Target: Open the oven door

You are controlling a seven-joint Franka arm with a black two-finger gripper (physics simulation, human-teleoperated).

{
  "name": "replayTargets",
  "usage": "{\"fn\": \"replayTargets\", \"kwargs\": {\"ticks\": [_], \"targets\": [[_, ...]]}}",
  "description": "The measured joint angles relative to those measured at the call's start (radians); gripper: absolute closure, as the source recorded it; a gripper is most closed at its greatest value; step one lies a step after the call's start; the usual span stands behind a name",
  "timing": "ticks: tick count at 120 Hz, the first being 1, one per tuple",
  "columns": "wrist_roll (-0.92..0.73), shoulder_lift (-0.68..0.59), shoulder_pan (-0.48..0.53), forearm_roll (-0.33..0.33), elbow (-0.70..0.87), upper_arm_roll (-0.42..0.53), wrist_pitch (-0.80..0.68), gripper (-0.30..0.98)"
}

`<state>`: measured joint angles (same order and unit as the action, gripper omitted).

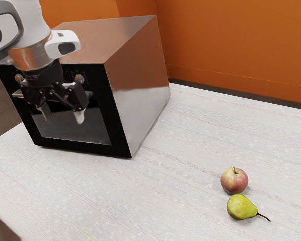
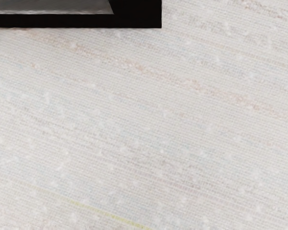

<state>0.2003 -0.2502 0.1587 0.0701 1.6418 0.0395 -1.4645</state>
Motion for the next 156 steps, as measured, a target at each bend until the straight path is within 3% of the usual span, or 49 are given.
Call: {"fn": "replayTargets", "kwargs": {"ticks": [10,17,24,32,50,65,101,156], "targets": [[0.073,-0.026,0.009,0.011,0.024,0.0,0.022,0.0],[0.118,-0.136,0.031,0.015,0.138,0.0,0.027,0.0],[0.159,-0.275,0.135,0.02,0.284,-0.028,0.03,0.0],[0.203,-0.316,0.209,-0.015,0.353,-0.094,-0.02,0.0],[0.308,-0.205,0.31,-0.183,0.359,-0.128,-0.376,0.0],[0.394,-0.185,0.387,-0.25,0.373,-0.129,-0.568,0.0],[0.609,-0.037,0.398,-0.281,0.353,-0.149,-0.86,0.0],[0.889,0.093,0.396,-0.281,0.323,-0.155,-0.992,0.0]]}}
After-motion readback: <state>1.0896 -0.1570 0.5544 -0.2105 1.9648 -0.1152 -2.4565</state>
